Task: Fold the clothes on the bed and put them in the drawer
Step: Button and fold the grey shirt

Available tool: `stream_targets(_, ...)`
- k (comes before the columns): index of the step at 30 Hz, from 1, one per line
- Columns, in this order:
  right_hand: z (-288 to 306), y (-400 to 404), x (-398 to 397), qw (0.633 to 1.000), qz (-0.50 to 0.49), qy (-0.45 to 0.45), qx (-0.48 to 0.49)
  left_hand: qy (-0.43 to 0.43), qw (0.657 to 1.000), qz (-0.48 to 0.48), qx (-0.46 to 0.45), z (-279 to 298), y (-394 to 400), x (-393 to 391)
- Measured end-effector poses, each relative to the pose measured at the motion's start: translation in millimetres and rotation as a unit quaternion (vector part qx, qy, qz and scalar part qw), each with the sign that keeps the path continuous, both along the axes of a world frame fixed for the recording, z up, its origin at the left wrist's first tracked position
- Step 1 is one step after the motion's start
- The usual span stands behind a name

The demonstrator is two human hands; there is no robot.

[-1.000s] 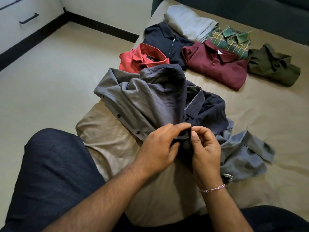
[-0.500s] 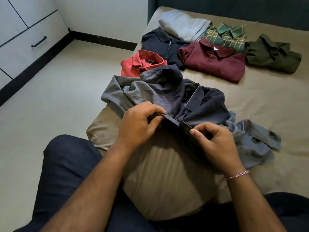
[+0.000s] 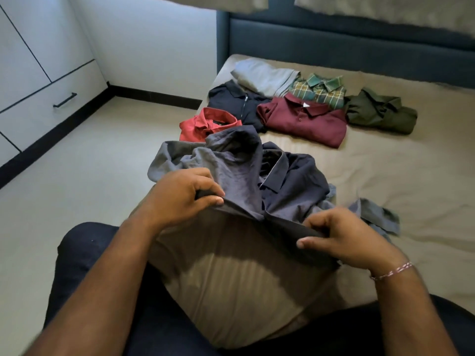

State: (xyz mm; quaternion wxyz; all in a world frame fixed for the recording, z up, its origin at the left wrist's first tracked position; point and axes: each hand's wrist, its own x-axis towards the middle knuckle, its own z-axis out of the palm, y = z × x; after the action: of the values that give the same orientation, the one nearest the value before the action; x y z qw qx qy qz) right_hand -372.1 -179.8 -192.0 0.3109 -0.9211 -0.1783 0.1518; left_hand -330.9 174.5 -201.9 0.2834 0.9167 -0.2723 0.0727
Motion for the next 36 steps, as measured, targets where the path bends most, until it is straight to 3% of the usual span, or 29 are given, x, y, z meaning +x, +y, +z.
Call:
stream_targets(1, 2.6, -5.7, -2.5, 1.000, 0.009, -0.008, 0.004, 0.001, 1.000, -0.008, 0.005, 9.0, 2.3, 0.1)
stream_targets(3, 11.5, -9.1, -5.5, 0.989, -0.020, -0.043, 0.141, 0.030, 0.999, -0.040, -0.004, 30.7, 6.7, 2.8)
stream_targets(5, 29.6, -1.5, 5.2, 0.923, -0.112, -0.044, 0.364, 0.126, 0.988, -0.093, -0.014, 60.5, 8.0, 19.0)
stream_targets(7, 57.6, 10.2, 39.3, 0.863, -0.178, -0.047, 0.471, 0.135, 0.982, -0.131, 0.014, 96.1, -4.0, 55.7)
stream_targets(8, 65.5, 16.1, 59.5, 0.852, -0.215, -0.071, 0.473, 0.098, 0.988, -0.117, 0.020, 105.8, -13.3, 76.9)
stream_targets(10, 96.1, 17.3, 102.7, 0.837, -0.286, -0.188, 0.428, -0.088, 0.996, -0.018, 0.013, 138.8, -38.5, 119.1)
stream_targets(12, 116.6, 13.0, 129.1, 0.810, -0.354, -0.294, 0.364, -0.230, 0.971, 0.032, -0.055, 162.0, -60.2, 134.4)
stream_targets(15, 110.3, 12.5, 112.5, 0.802, -0.385, -0.358, 0.284, -0.267, 0.960, 0.033, -0.077, 152.9, -77.4, 115.2)
stream_targets(18, 47.2, 29.5, 77.1, 0.847, -0.391, -0.271, 0.239, -0.218, 0.966, 0.077, -0.118, 79.6, -80.1, 82.0)
stream_targets(22, -47.1, 69.3, 23.9, 0.876, -0.356, -0.061, 0.321, -0.079, 0.955, 0.149, -0.243, -18.5, -87.9, 26.2)
stream_targets(26, -71.1, 96.9, -2.3, 0.854, -0.342, 0.022, 0.392, 0.037, 0.922, 0.183, -0.339, -56.8, -100.0, -19.5)
stream_targets(32, -54.2, 103.1, 0.5, 0.798, -0.376, 0.044, 0.470, 0.055, 0.878, 0.178, -0.442, -44.7, -104.6, -34.3)
stream_targets(36, -53.0, 104.5, -0.2, 0.767, -0.365, 0.062, 0.525, 0.111, 0.841, 0.193, -0.494, -48.7, -112.7, -30.9)
